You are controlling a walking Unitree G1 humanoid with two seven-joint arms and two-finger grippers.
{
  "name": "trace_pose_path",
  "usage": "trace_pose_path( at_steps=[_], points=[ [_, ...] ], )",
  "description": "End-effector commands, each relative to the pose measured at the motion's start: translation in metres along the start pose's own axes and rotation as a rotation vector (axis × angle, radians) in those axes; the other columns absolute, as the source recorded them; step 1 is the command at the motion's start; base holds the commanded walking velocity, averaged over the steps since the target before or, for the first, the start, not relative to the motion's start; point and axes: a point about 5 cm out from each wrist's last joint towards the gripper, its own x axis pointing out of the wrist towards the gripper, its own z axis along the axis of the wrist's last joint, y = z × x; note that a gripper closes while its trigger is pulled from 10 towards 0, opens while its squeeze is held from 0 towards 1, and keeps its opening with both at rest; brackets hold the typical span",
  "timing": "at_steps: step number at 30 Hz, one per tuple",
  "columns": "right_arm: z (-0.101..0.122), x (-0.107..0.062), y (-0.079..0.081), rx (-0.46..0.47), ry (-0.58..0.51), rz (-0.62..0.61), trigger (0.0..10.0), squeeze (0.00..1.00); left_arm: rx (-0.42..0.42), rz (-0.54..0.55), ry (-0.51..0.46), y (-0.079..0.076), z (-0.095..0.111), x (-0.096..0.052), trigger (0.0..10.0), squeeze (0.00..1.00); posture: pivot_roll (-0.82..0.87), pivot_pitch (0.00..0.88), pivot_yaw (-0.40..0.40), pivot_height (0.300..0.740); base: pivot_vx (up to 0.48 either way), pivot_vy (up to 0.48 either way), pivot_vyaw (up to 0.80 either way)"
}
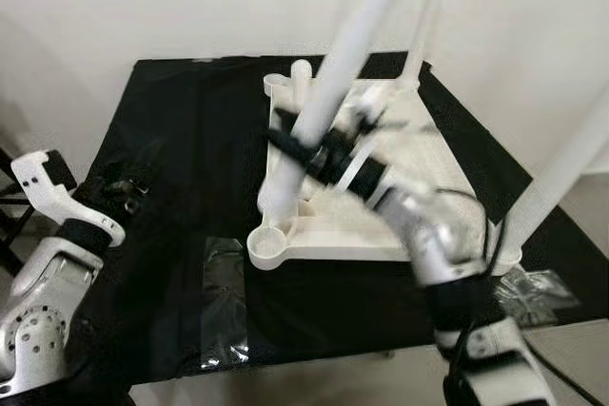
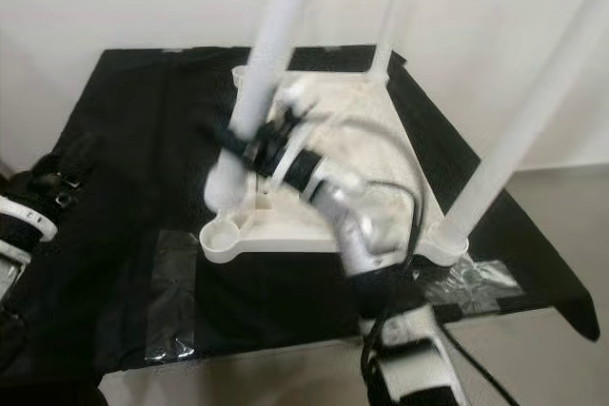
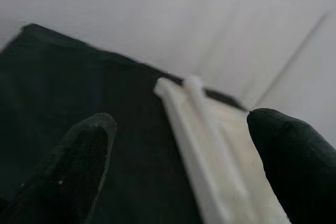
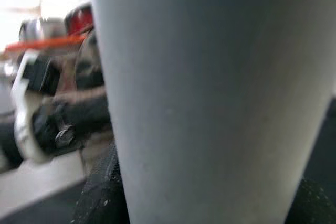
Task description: Building children table
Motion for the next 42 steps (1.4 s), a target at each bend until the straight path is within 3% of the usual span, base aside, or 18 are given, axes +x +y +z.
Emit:
trace_pose_path(
  at_steps=[1, 4, 8, 18, 22, 25, 27, 30, 32, 36, 42],
  points=[
    [0.005, 0.001, 0.007, -0.051, -0.002, 0.05, 10.0, 0.0, 0.151, 0.057, 0.004, -0.002, 0.003, 0.003, 10.0, 0.0, 0.07, 0.085, -0.035, 0.74, 0.0, 0.0, 0.0],
    [0.005, 0.0, 0.01, -0.076, 0.007, 0.088, 10.0, 0.0, 0.189, 0.088, -0.005, -0.001, 0.005, 0.003, 10.0, 0.0, 0.07, 0.096, -0.036, 0.74, 0.0, 0.0, 0.27],
    [0.009, -0.003, 0.019, -0.082, 0.002, 0.188, 10.0, 0.0, 0.322, 0.071, 0.009, -0.004, 0.006, -0.001, 10.0, 0.0, 0.07, 0.125, -0.043, 0.74, 0.0, 0.0, 0.8],
    [0.014, -0.01, 0.021, -0.123, 0.056, 0.333, 10.0, 0.0, 0.39, 0.023, -0.023, -0.019, 0.009, -0.011, 10.0, 0.0, 0.08, 0.189, -0.063, 0.74, 0.0, 0.0, 0.8],
    [0.021, -0.007, 0.011, -0.144, 0.079, 0.344, 10.0, 0.0, 0.401, -0.051, -0.01, -0.033, 0.006, -0.018, 10.0, 0.0, 0.09, 0.219, -0.07, 0.74, 0.0, 0.0, 0.8],
    [0.021, -0.007, 0.011, -0.144, 0.079, 0.344, 10.0, 0.0, 0.401, -0.051, -0.01, -0.033, 0.006, -0.018, 10.0, 0.0, 0.09, 0.219, -0.07, 0.74, 0.0, 0.0, 0.79],
    [0.036, -0.018, -0.002, -0.112, 0.097, 0.428, 10.0, 0.0, 0.437, -0.19, 0.042, -0.048, -0.003, -0.023, 10.0, 0.0, 0.1, 0.248, -0.076, 0.74, 0.0, 0.0, 0.0],
    [0.041, -0.023, -0.005, -0.092, 0.096, 0.464, 10.0, 0.0, 0.447, -0.219, 0.053, -0.052, -0.004, -0.025, 10.0, 0.0, 0.1, 0.255, -0.076, 0.74, 0.0, 0.0, 0.0],
    [0.054, -0.041, -0.011, -0.045, 0.117, 0.59, 10.0, 0.0, 0.479, -0.267, 0.075, -0.058, -0.006, -0.028, 10.0, 0.0, 0.11, 0.27, -0.075, 0.74, 0.0, 0.0, 0.0],
    [0.069, -0.057, -0.018, -0.027, 0.138, 0.667, 10.0, 0.0, 0.543, -0.335, 0.104, -0.065, -0.008, -0.035, 10.0, 0.0, 0.11, 0.284, -0.069, 0.74, 0.0, 0.0, 0.0],
    [0.071, -0.061, -0.028, -0.107, 0.186, 0.621, 10.0, 0.0, 0.587, -0.42, 0.15, -0.071, -0.01, -0.042, 10.0, 0.0, 0.11, 0.302, -0.051, 0.74, 0.0, 0.0, 0.0]
  ],
)
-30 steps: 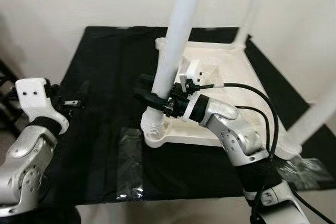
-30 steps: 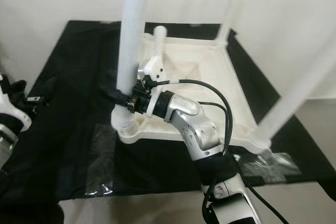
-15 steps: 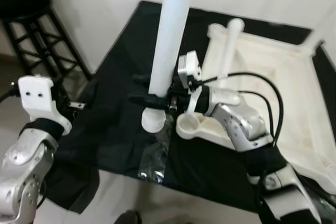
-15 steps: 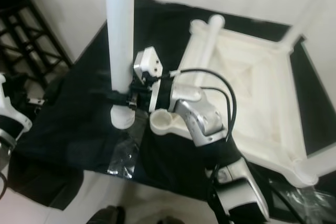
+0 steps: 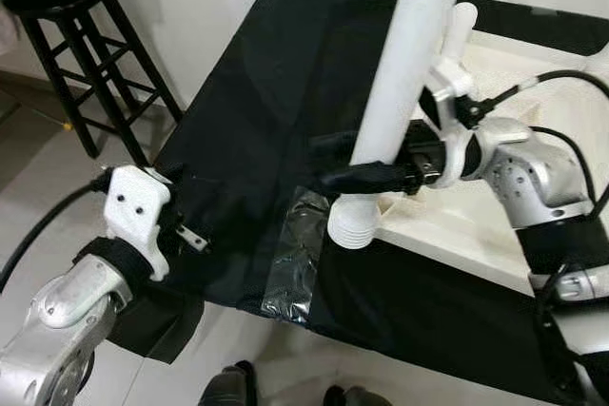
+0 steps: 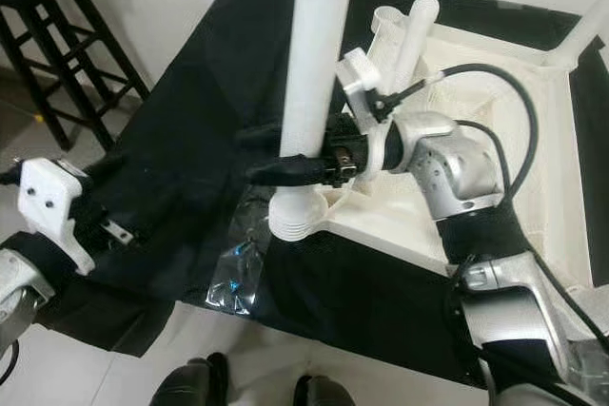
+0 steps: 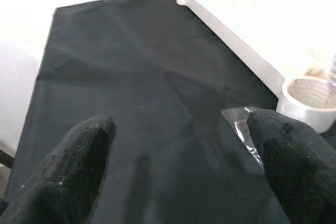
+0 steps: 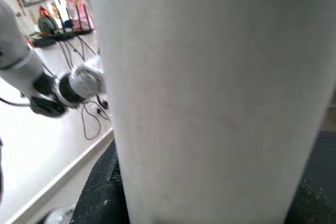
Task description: Building children table
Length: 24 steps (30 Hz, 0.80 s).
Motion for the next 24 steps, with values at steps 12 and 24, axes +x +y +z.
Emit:
trace_pose_path(
  at_steps=[12, 24],
  points=[
    [-0.014, 0.01, -0.001, -0.048, 0.071, -0.002, 10.0, 0.0, -0.015, -0.039, 0.011, -0.002, 0.0, -0.003, 10.0, 0.0, 0.1, 0.311, -0.049, 0.74, 0.0, -0.253, 0.0],
    [-0.022, 0.016, -0.016, -0.032, 0.019, -0.052, 10.0, 0.0, -0.095, -0.01, -0.031, -0.002, 0.003, -0.009, 10.0, 0.0, 0.09, 0.314, -0.08, 0.74, 0.0, 0.0, 0.0]
  ],
)
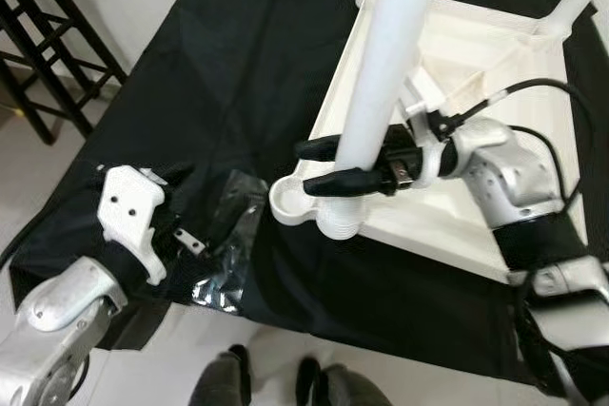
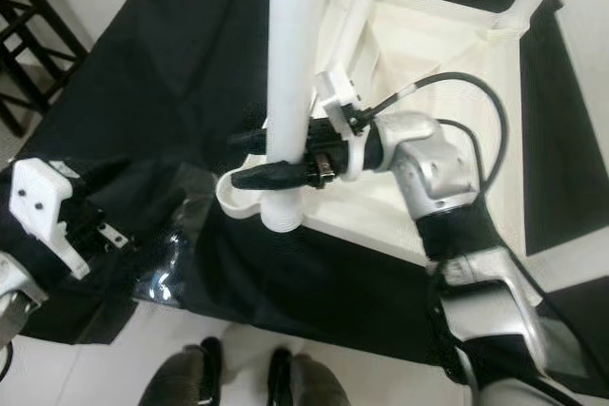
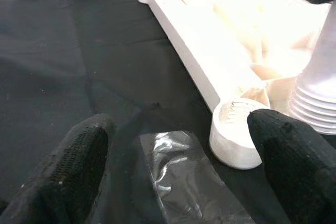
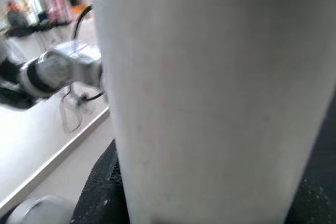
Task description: Building children table
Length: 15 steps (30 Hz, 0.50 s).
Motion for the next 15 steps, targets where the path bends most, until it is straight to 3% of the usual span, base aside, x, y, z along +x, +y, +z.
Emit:
trace_pose_path(
  at_steps=[1, 7, 13, 15],
  points=[
    [-0.01, -0.001, 0.0, 0.052, -0.01, -0.012, 10.0, 0.0, -0.012, -0.001, 0.006, -0.003, 0.0, -0.004, 10.0, 0.0, 0.09, 0.315, -0.083, 0.74, 0.0, 0.0, 0.0],
    [0.004, 0.007, -0.001, 0.086, -0.116, 0.029, 10.0, 0.0, -0.018, 0.036, 0.026, -0.001, -0.004, -0.004, 10.0, 0.0, 0.09, 0.319, -0.086, 0.74, 0.0, 0.0, 0.0],
    [0.004, 0.016, -0.003, 0.063, -0.107, 0.052, 10.0, 0.0, -0.039, 0.044, 0.037, 0.0, -0.005, -0.002, 10.0, 0.0, 0.1, 0.323, -0.089, 0.74, 0.0, 0.436, 0.0],
    [0.003, 0.018, -0.004, 0.052, -0.093, 0.066, 10.0, 0.0, -0.031, 0.044, 0.025, -0.001, -0.004, -0.002, 10.0, 0.0, 0.1, 0.323, -0.09, 0.74, 0.0, 0.0, 0.0]
  ],
)
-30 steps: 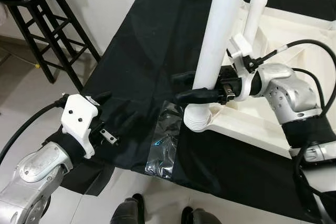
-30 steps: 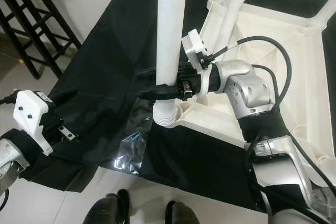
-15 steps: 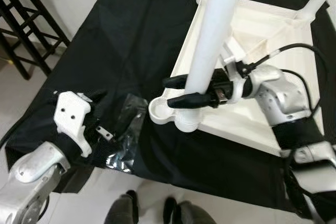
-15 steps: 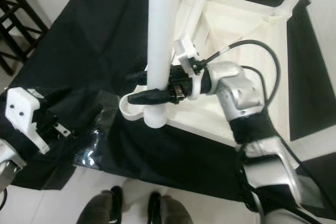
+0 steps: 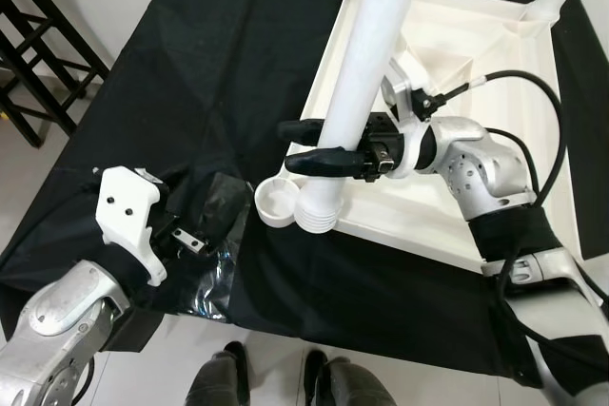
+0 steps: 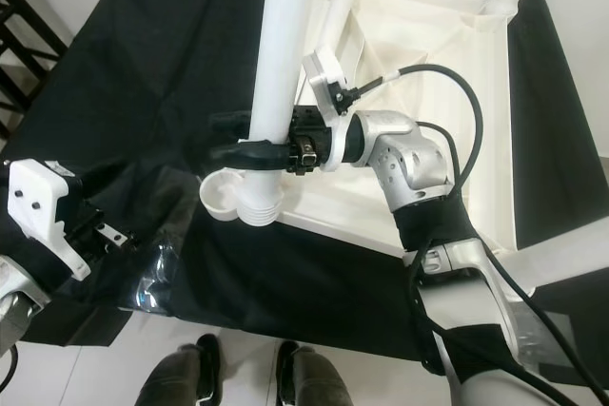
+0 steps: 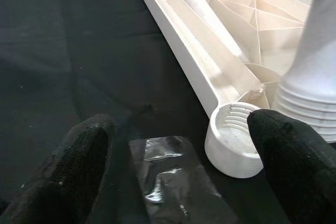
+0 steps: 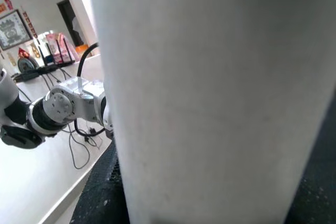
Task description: Building children table
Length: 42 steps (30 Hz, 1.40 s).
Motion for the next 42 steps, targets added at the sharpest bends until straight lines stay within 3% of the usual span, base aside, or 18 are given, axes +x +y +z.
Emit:
trace_pose_path(
  at_steps=[1, 14, 16, 19, 25, 29, 34, 42],
  points=[
    [0.001, 0.007, 0.0, -0.023, 0.037, 0.056, 10.0, 0.0, 0.0, 0.013, 0.008, 0.0, -0.002, -0.003, 10.0, 0.0, 0.1, 0.323, -0.093, 0.74, 0.0, 0.0, 0.0],
    [-0.001, 0.004, 0.003, 0.013, 0.095, 0.121, 10.0, 0.0, 0.017, 0.001, 0.007, -0.003, -0.001, -0.003, 10.0, 0.0, 0.09, 0.325, -0.095, 0.74, 0.0, 0.0, 0.0],
    [-0.014, 0.007, -0.001, -0.033, 0.168, 0.076, 10.0, 0.0, 0.021, -0.004, 0.006, -0.004, 0.0, -0.003, 10.0, 0.0, 0.1, 0.328, -0.096, 0.74, 0.0, 0.0, 0.0],
    [-0.016, 0.007, -0.004, -0.035, 0.179, 0.054, 10.0, 0.0, 0.021, -0.004, 0.005, -0.004, 0.0, -0.003, 10.0, 0.0, 0.1, 0.328, -0.096, 0.74, 0.0, 0.0, 0.0],
    [-0.018, -0.001, -0.013, 0.016, 0.133, -0.016, 10.0, 0.0, 0.019, -0.005, 0.001, -0.004, 0.001, -0.003, 10.0, 0.0, 0.1, 0.331, -0.097, 0.74, 0.0, 0.0, 0.0],
    [-0.019, -0.012, -0.021, 0.112, 0.019, -0.1, 10.0, 0.0, 0.017, -0.006, -0.001, -0.005, 0.001, -0.003, 10.0, 0.0, 0.1, 0.334, -0.095, 0.74, 0.0, 0.0, 0.0],
    [-0.02, -0.018, -0.021, 0.174, -0.041, -0.103, 10.0, 0.0, 0.016, -0.01, -0.001, -0.005, 0.001, -0.004, 10.0, 0.0, 0.11, 0.339, -0.091, 0.74, 0.0, 0.0, 0.0],
    [-0.03, -0.019, -0.021, 0.189, 0.009, -0.082, 10.0, 0.0, 0.017, -0.015, 0.002, -0.005, 0.002, -0.005, 10.0, 0.0, 0.12, 0.347, -0.089, 0.74, 0.0, 0.0, 0.0]
  ],
)
